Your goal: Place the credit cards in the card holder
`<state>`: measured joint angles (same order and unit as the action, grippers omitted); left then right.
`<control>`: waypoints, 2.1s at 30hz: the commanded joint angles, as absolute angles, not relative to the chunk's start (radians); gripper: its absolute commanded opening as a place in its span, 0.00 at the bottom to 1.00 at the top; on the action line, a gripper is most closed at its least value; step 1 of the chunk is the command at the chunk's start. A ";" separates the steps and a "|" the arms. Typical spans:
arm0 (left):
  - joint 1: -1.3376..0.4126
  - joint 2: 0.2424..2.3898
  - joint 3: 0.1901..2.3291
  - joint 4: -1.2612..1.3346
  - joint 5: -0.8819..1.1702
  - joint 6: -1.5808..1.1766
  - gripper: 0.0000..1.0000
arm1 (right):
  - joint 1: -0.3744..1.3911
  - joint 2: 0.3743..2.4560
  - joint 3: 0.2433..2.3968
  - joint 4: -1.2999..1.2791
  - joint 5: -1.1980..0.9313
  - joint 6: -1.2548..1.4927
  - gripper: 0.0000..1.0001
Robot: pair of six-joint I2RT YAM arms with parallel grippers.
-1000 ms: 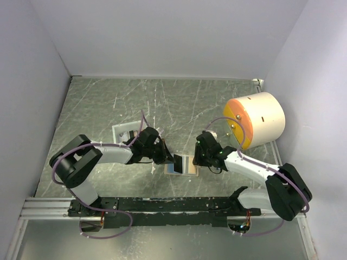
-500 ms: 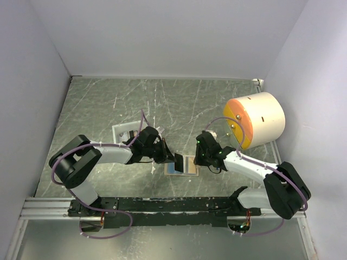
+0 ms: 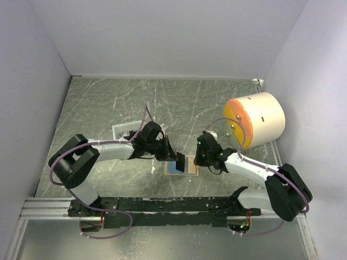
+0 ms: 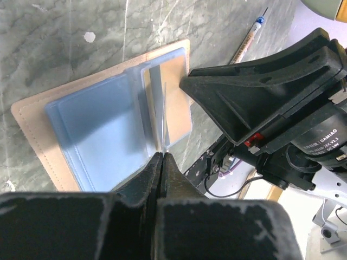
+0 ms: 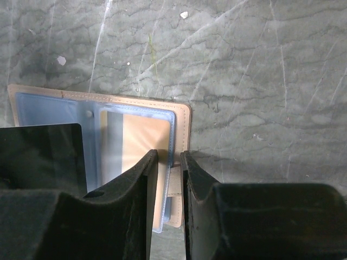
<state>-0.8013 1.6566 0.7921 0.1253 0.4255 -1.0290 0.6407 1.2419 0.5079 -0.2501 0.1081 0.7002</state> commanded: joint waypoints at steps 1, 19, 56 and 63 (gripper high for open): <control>-0.782 1.628 0.814 0.056 0.489 -0.982 0.07 | 0.641 1.241 0.464 -0.275 0.105 0.704 0.22; -0.756 1.760 0.821 0.145 0.615 -1.005 0.07 | 0.642 1.247 0.465 -0.266 0.098 0.706 0.22; -0.744 1.855 0.869 0.111 0.470 -0.929 0.07 | 0.642 1.252 0.438 -0.215 0.036 0.737 0.27; -0.744 1.841 0.857 0.115 0.440 -0.933 0.07 | 0.642 1.247 0.424 -0.197 0.021 0.753 0.28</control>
